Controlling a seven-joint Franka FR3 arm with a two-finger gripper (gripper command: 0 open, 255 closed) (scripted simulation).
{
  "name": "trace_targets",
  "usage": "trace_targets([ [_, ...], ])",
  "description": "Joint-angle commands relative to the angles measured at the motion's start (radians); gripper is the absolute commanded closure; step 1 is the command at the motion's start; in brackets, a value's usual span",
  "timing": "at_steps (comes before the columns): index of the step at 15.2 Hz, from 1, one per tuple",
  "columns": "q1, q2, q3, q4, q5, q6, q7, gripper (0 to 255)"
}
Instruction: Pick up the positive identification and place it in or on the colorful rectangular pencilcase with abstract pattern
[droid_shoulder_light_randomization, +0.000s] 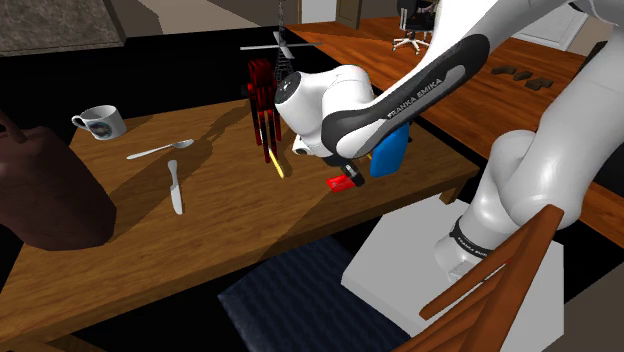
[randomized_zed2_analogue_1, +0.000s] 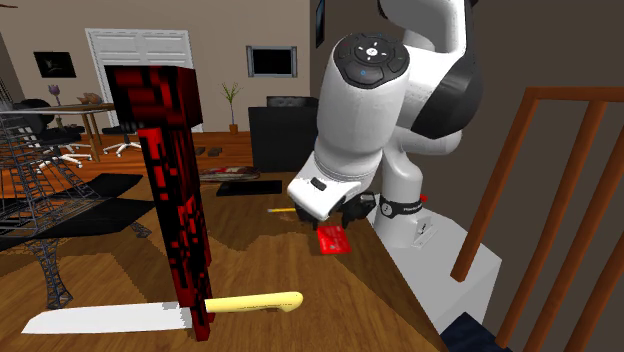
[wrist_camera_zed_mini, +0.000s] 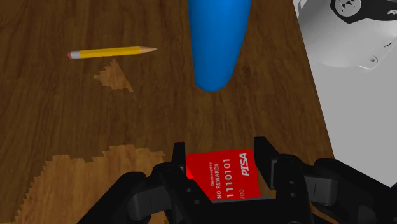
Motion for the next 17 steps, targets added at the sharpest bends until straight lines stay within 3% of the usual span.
trace_targets([
  [1, 0.002, -0.018, 0.001, 0.011, 0.006, -0.028, -0.009, 255],
  [17, 0.006, -0.12, 0.001, 0.132, 0.026, -0.238, -0.081, 255],
])
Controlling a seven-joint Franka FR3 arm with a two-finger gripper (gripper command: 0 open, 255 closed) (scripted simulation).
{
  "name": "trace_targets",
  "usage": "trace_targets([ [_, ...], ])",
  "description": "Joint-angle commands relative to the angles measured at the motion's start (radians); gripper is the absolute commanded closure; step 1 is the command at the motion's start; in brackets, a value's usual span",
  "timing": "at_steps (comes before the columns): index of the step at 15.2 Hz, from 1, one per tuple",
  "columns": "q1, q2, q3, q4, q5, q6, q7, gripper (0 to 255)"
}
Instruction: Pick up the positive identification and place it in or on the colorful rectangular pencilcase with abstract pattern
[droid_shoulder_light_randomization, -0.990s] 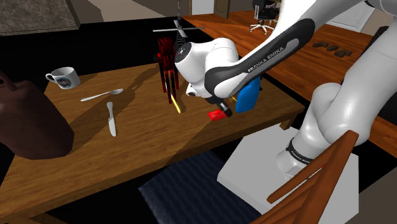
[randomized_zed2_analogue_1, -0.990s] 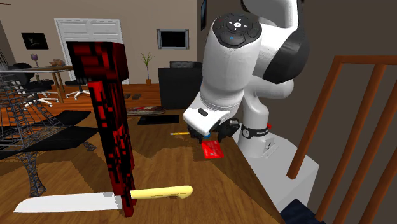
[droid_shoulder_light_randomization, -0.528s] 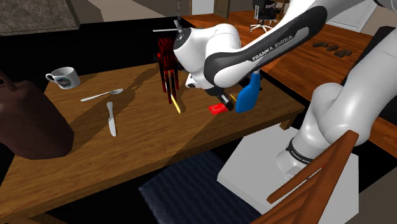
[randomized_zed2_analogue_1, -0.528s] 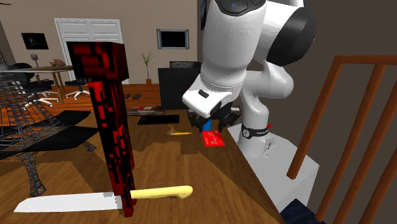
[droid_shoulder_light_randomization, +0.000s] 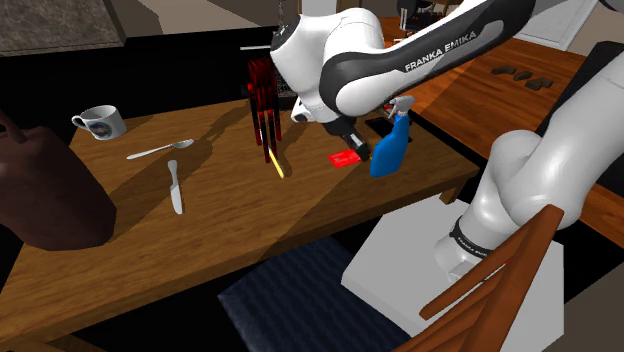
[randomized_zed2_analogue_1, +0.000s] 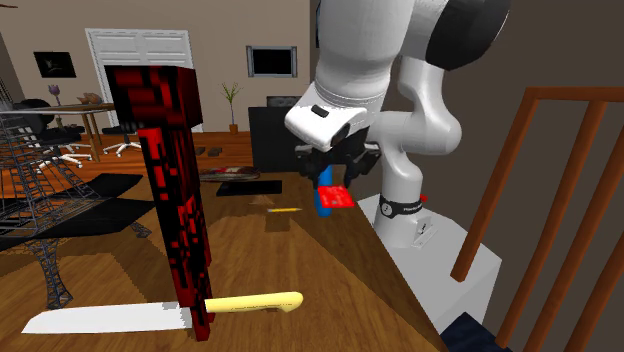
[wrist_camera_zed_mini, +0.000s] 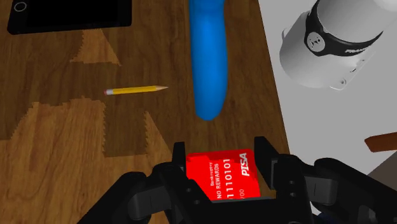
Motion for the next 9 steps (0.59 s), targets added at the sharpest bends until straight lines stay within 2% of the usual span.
trace_targets([
  [1, 0.0, -0.009, 0.0, 0.02, 0.001, -0.028, -0.009, 255],
  [9, -0.096, -0.09, -0.129, -0.069, -0.123, 0.044, -0.18, 255],
])
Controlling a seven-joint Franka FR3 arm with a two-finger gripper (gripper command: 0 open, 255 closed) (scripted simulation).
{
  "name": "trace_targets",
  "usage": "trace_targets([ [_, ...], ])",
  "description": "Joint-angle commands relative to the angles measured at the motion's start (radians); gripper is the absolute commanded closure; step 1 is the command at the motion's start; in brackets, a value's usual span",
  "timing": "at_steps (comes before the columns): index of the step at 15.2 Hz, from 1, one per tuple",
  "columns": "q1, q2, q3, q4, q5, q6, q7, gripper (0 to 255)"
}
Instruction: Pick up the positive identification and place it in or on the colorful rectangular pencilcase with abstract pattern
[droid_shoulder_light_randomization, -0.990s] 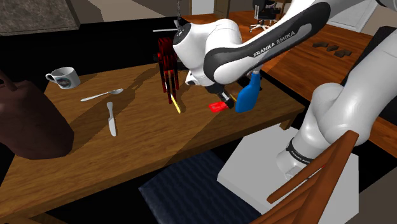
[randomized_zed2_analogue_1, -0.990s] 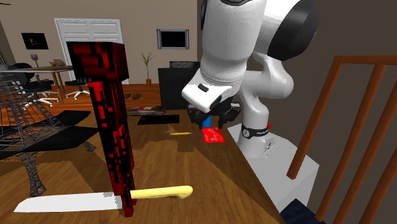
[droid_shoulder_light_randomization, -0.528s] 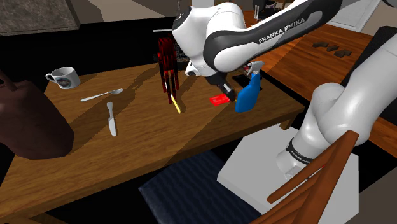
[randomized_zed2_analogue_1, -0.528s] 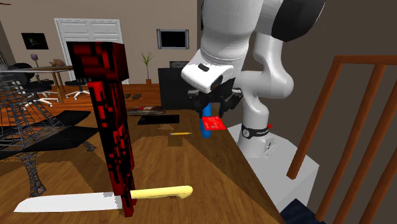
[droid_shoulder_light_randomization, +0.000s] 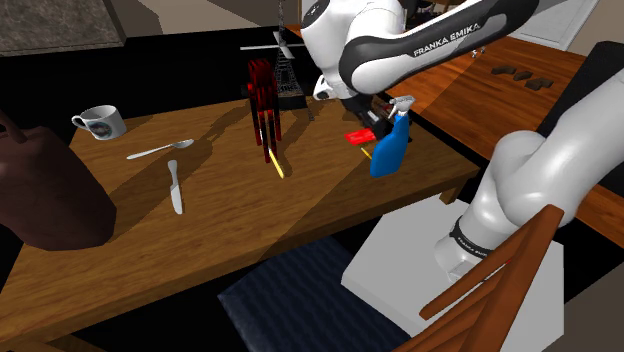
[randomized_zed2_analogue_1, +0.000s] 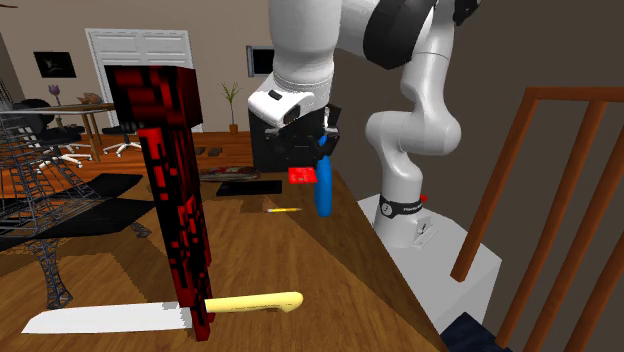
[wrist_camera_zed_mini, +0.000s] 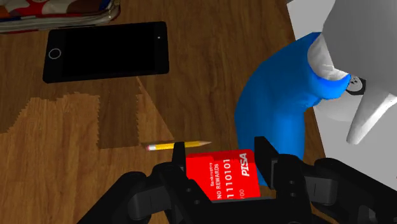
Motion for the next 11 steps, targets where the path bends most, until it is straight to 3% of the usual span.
trace_targets([
  [1, -0.025, -0.005, -0.033, -0.011, -0.034, 0.023, -0.041, 255],
  [11, -0.153, 0.009, -0.206, -0.004, -0.193, 0.142, -0.246, 255],
])
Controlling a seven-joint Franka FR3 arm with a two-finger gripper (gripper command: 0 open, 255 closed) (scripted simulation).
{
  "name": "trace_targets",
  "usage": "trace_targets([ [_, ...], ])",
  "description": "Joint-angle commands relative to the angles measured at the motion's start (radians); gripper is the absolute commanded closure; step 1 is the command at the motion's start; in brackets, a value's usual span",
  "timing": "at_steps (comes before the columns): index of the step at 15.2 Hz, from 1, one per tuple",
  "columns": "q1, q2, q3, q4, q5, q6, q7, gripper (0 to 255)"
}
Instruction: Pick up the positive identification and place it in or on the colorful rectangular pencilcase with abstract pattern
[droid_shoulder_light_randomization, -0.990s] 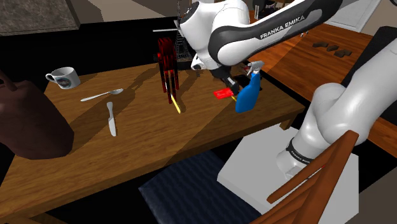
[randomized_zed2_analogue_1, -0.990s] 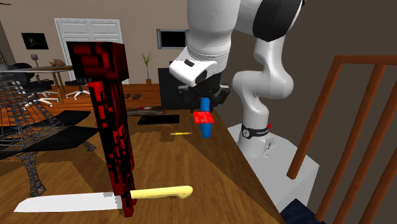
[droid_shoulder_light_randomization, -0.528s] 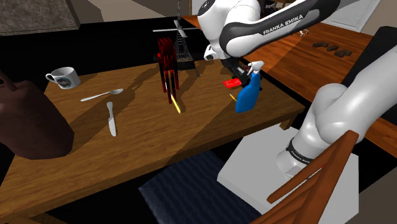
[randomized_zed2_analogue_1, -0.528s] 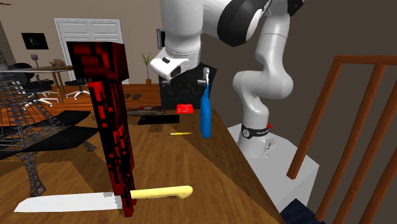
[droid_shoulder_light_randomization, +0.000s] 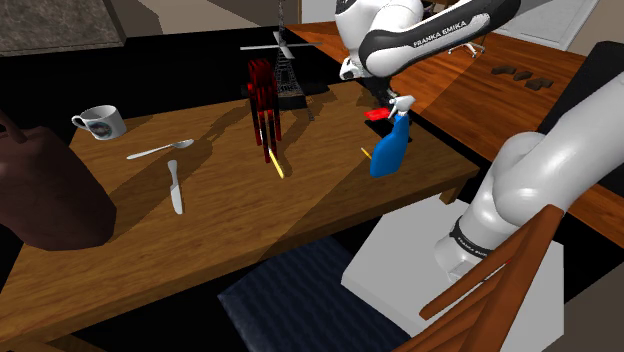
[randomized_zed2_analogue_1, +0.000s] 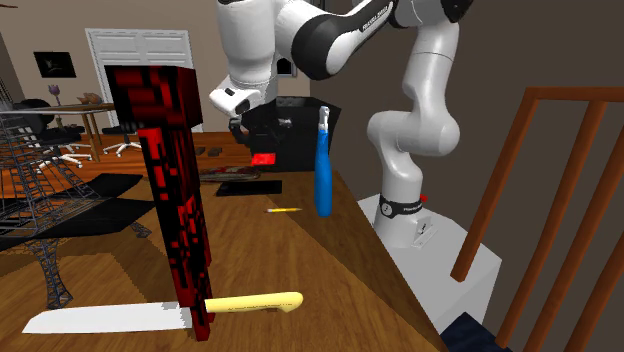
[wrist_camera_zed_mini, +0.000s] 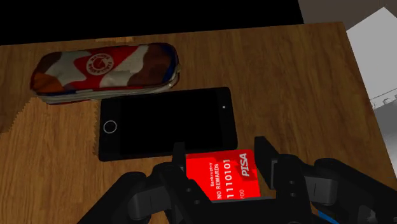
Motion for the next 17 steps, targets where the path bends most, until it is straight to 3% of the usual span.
trace_targets([
  [1, -0.024, 0.015, -0.034, 0.014, -0.027, 0.026, -0.041, 255],
  [9, -0.114, 0.12, -0.168, 0.113, -0.102, 0.141, -0.204, 255],
  [17, -0.18, 0.258, -0.267, 0.235, -0.104, 0.248, -0.341, 255],
])
